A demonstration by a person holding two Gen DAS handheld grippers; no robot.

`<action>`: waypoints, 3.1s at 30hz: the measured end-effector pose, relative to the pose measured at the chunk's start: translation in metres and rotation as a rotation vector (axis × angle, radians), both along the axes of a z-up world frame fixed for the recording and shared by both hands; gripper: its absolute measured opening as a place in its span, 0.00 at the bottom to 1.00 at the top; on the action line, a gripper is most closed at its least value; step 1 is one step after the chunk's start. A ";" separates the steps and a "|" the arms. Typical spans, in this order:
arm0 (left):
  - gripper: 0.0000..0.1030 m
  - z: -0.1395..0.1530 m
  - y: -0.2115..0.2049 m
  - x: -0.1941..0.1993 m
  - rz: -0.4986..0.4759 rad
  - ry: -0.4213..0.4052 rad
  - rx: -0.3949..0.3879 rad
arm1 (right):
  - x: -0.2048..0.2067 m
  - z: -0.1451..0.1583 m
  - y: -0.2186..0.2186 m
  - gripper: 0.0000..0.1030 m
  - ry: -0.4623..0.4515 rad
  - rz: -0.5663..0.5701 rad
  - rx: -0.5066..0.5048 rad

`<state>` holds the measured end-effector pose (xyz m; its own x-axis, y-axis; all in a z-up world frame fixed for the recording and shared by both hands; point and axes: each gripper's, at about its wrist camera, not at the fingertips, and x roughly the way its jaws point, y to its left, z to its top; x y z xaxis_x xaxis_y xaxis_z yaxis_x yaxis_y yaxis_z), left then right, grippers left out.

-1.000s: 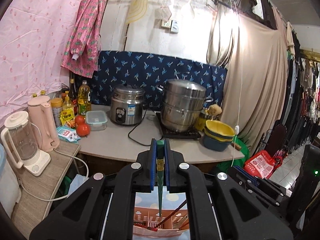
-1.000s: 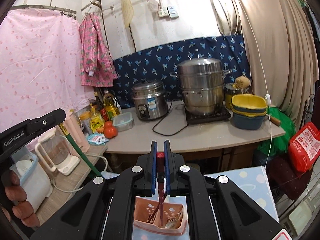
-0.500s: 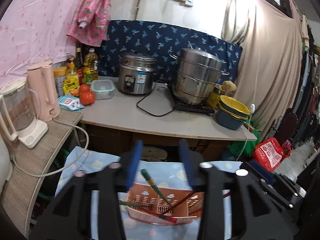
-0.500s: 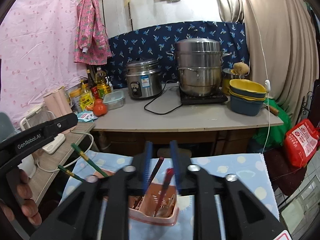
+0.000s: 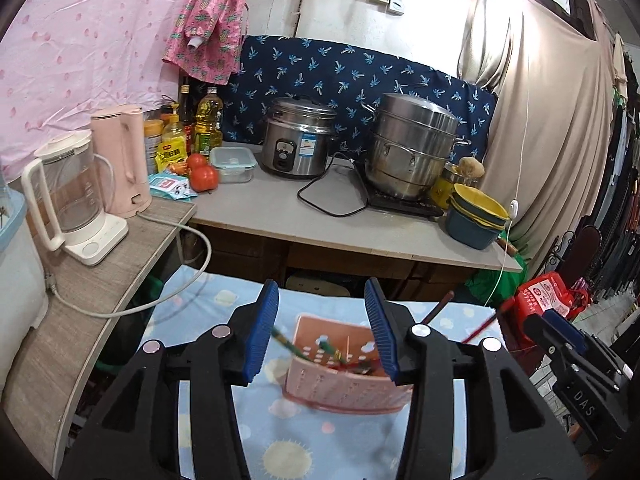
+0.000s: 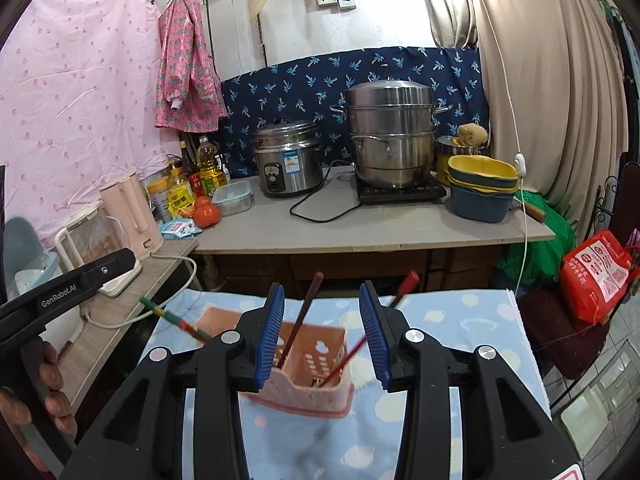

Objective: Organize utensils

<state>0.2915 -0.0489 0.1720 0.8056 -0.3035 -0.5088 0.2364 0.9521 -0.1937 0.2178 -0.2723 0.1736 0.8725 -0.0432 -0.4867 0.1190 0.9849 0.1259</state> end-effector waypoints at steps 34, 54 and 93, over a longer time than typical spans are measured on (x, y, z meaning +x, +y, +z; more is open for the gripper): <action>0.41 -0.195 0.020 -0.218 -0.082 0.394 0.135 | -0.218 -0.186 0.070 0.35 0.423 0.142 0.008; 0.41 -0.222 0.011 -0.259 -0.161 0.447 0.150 | -0.232 -0.223 0.087 0.13 0.500 0.177 0.000; 0.08 -0.235 -0.006 -0.276 -0.219 0.430 0.213 | -0.240 -0.224 0.071 0.07 0.497 0.145 0.045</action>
